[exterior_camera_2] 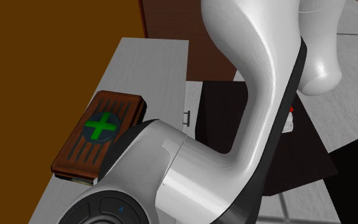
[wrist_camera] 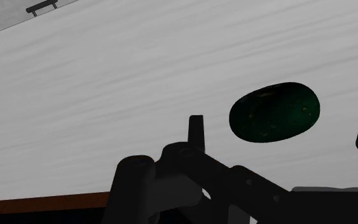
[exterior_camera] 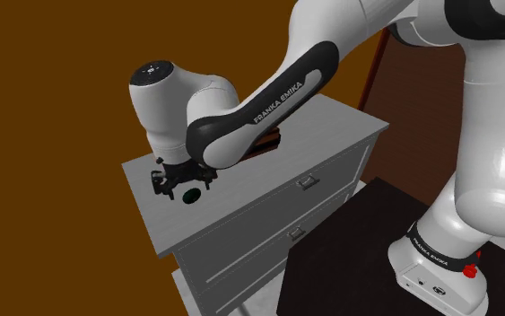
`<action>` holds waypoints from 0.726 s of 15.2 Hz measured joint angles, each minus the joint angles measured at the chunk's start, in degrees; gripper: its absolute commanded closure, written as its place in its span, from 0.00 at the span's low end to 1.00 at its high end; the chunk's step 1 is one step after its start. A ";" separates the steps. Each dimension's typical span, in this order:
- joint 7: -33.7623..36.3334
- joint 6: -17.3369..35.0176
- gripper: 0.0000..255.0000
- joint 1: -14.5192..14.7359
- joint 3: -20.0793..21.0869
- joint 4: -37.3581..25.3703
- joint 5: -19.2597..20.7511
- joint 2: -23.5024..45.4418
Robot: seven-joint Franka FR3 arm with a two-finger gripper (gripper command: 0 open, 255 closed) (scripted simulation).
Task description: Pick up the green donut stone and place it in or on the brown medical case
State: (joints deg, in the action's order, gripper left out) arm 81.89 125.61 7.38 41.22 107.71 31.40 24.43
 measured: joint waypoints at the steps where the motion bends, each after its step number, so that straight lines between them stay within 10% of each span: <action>1: 0.01 0.07 0.00 0.00 -0.04 0.03 0.05 0.05; 5: 0.03 0.13 0.00 0.00 -0.07 0.04 0.10 0.10; 6: 0.03 0.13 1.00 0.00 -0.07 0.04 0.10 0.10; 11: 0.03 0.13 1.00 0.00 -0.07 0.04 0.10 0.10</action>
State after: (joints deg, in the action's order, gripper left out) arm 81.92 125.74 7.38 41.16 107.75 31.50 24.52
